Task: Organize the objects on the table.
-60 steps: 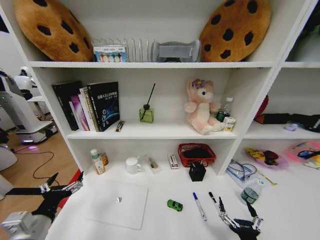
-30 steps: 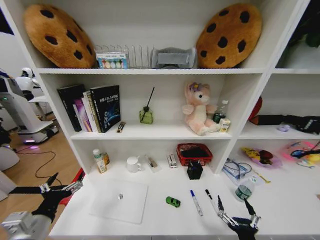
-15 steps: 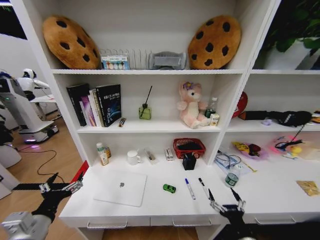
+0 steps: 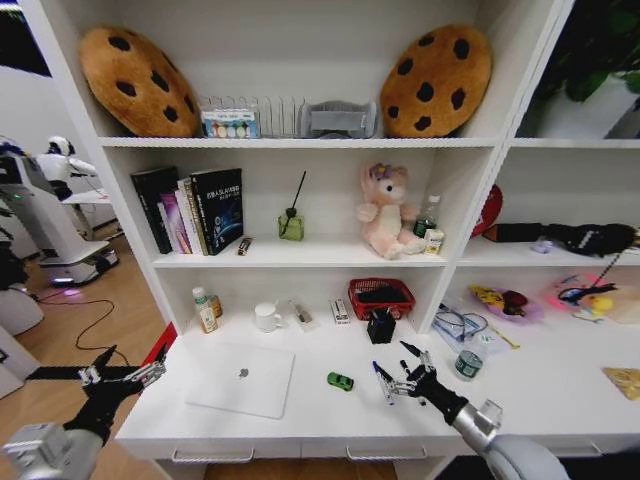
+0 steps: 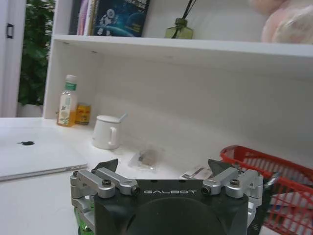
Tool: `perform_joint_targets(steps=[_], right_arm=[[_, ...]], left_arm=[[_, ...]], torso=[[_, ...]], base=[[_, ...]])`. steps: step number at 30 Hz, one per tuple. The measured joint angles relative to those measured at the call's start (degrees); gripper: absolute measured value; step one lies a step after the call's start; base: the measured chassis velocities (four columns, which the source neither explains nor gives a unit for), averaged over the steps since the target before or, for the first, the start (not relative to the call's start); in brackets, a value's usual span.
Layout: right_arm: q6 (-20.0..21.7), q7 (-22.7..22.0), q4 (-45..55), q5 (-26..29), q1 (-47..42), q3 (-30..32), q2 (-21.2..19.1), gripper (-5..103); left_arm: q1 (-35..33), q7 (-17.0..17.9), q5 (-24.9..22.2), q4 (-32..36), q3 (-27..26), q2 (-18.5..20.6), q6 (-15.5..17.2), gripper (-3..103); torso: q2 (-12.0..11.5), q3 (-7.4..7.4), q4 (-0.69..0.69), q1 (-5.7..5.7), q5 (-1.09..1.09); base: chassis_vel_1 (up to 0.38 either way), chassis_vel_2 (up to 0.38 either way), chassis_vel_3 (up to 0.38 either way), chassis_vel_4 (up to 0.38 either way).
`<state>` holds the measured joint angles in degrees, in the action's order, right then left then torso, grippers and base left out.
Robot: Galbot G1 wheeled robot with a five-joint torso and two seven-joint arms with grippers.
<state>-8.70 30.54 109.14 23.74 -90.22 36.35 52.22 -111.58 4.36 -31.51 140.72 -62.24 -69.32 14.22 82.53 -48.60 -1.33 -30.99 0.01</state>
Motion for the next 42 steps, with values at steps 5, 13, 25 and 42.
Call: perform_joint_targets(steps=[5,13,25,42], right_arm=[[-1.24,7.03,-5.75,0.99,6.97,-7.79,-2.30,100],[-2.78,8.17,-13.00,0.60,14.70,-18.07,-2.91,100],[-4.84,10.28,-23.13,-3.01,24.53,-27.20,-0.45,100],[-5.84,11.73,-23.76,-2.99,24.15,-27.36,-0.43,44]], left_arm=[[0.00,-0.01,0.00,0.00,0.00,0.00,0.00,100],[0.00,-0.01,0.00,0.00,0.00,0.00,0.00,100],[0.00,-0.01,0.00,0.00,0.00,0.00,-0.01,100],[0.00,-0.01,0.00,0.01,0.00,0.00,0.00,100]], torso=[[-0.02,0.01,0.02,0.00,0.00],[-0.03,0.02,0.01,0.01,-0.02],[-0.05,0.03,0.01,0.02,-0.02],[-0.05,0.04,0.01,0.03,-0.01]], base=[[0.000,0.000,0.000,0.000],[0.000,0.000,0.000,0.000],[0.000,0.000,0.000,0.000],[0.000,0.000,0.000,0.000]])
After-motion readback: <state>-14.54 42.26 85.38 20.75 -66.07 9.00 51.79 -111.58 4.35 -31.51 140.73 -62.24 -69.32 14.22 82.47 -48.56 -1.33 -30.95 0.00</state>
